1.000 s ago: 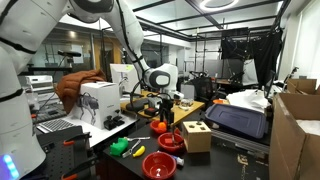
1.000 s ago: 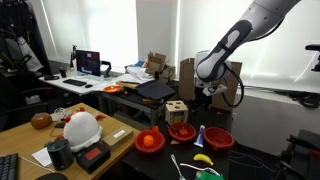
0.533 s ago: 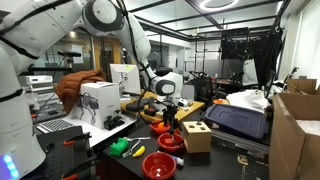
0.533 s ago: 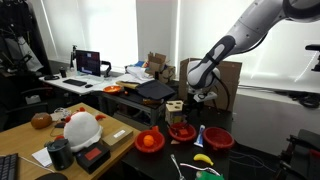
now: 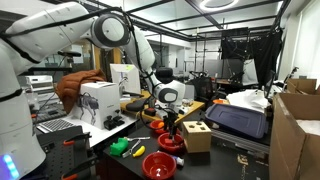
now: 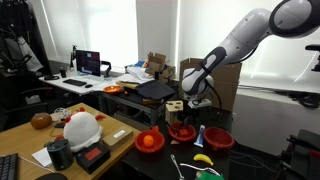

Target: Remove the red block from the bowl

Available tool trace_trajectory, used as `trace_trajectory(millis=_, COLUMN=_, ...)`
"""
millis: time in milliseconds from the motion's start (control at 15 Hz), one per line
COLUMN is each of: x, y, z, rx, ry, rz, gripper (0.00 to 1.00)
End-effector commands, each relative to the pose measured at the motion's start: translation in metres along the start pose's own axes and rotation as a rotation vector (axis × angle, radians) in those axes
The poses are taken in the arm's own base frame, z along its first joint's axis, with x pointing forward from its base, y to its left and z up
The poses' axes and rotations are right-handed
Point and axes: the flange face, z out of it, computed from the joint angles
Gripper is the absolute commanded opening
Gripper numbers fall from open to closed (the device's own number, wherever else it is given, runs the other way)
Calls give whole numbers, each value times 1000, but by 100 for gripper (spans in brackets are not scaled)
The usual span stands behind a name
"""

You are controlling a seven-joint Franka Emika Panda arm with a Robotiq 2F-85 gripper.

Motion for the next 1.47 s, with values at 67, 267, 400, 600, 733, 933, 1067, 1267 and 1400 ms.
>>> trace_trajectory(millis=67, x=7, y=-25, z=15, rx=3, ry=-6, rz=54, gripper=100)
trace_trajectory(millis=267, x=8, y=-31, z=26, rx=-18, ry=8, rz=88, gripper=100)
trace_trajectory(millis=400, x=8, y=-32, z=32, rx=-42, ry=27, rz=118, gripper=100)
trace_trajectory(millis=600, x=9, y=-32, z=36, rx=-72, ry=47, rz=140, gripper=100)
trace_trajectory(millis=733, x=9, y=-31, z=39, rx=-91, ry=61, rz=157, gripper=100)
trace_trajectory(millis=933, x=9, y=-29, z=44, rx=-108, ry=66, rz=187, gripper=100)
trace_trajectory(millis=1067, x=9, y=-26, z=49, rx=-113, ry=58, rz=205, gripper=100)
trace_trajectory(millis=1267, x=8, y=-22, z=56, rx=-110, ry=46, rz=226, gripper=100)
trace_trajectory(millis=1400, x=8, y=-23, z=58, rx=-107, ry=44, rz=226, gripper=100)
